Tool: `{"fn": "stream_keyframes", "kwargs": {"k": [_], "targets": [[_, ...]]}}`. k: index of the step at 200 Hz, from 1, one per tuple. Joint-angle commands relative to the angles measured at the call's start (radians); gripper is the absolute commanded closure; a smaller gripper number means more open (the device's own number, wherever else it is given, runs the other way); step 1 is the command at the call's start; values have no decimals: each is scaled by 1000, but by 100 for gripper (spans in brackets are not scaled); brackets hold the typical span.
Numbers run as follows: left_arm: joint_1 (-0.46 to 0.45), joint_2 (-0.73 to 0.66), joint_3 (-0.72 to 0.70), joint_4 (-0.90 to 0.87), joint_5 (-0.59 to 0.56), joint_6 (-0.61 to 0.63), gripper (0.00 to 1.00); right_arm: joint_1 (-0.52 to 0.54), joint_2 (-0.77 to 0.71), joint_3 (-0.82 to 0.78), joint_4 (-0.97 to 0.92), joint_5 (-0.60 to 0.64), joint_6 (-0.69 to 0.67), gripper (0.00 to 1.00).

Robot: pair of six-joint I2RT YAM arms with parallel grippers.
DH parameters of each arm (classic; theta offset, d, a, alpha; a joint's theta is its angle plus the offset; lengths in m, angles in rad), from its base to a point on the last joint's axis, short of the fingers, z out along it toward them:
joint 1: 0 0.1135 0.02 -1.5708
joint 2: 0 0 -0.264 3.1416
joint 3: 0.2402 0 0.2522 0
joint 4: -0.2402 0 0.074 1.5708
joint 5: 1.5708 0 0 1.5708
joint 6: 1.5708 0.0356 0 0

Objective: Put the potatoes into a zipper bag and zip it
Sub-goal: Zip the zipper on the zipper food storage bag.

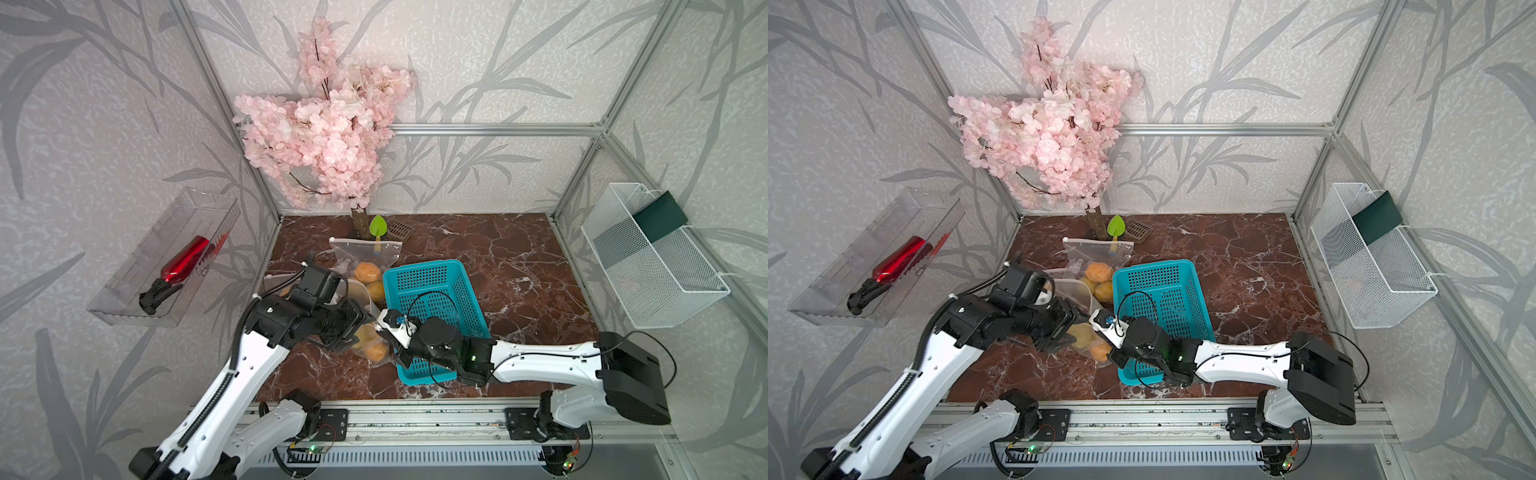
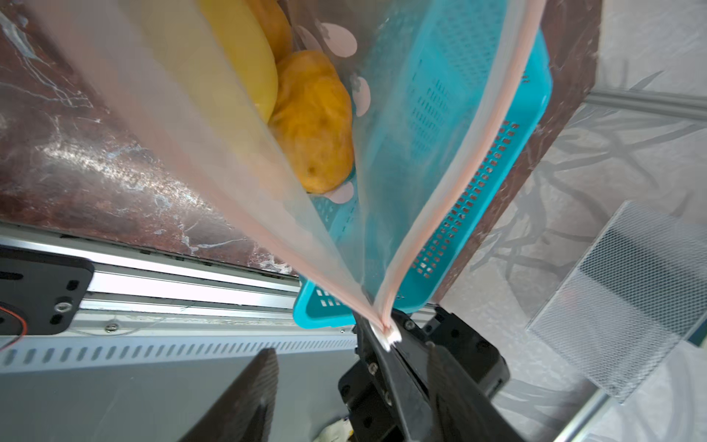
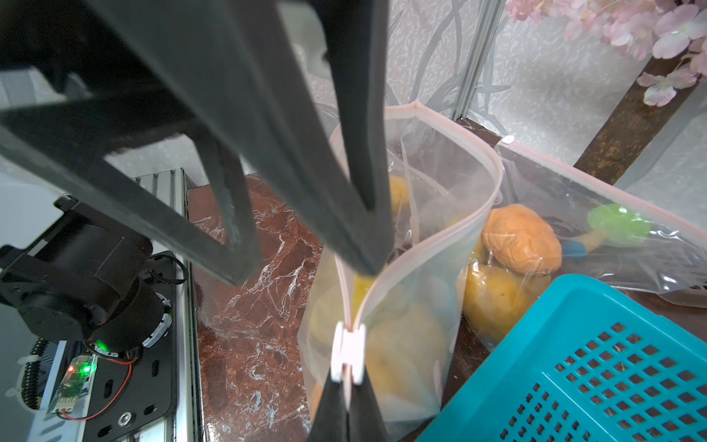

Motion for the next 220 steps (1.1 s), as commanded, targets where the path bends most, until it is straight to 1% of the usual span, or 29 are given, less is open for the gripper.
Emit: {"fn": "stream_keyframes", "kwargs": {"k": [1,18,74,114,134,156,220], "targets": [[-29,22,0,23,-36,-36,46,11,-13,29,16,-6,-8,100],[-41,38,-7,50,-48,-40,49,13,-16,27,18,-6,-8,100],[-77,79,14,57,-49,-26,50,15,-10,32,14,-5,-9,100],[-86,63,1,45,-45,-23,65,16,-29,8,42,18,2,100],[-86,55,-7,50,-49,-24,68,16,-30,9,42,26,4,100],[-88,62,-13,60,-20,-17,72,16,-28,8,42,33,8,100],[-101,48,-18,82,-6,-17,76,16,-21,17,30,46,10,100]]}}
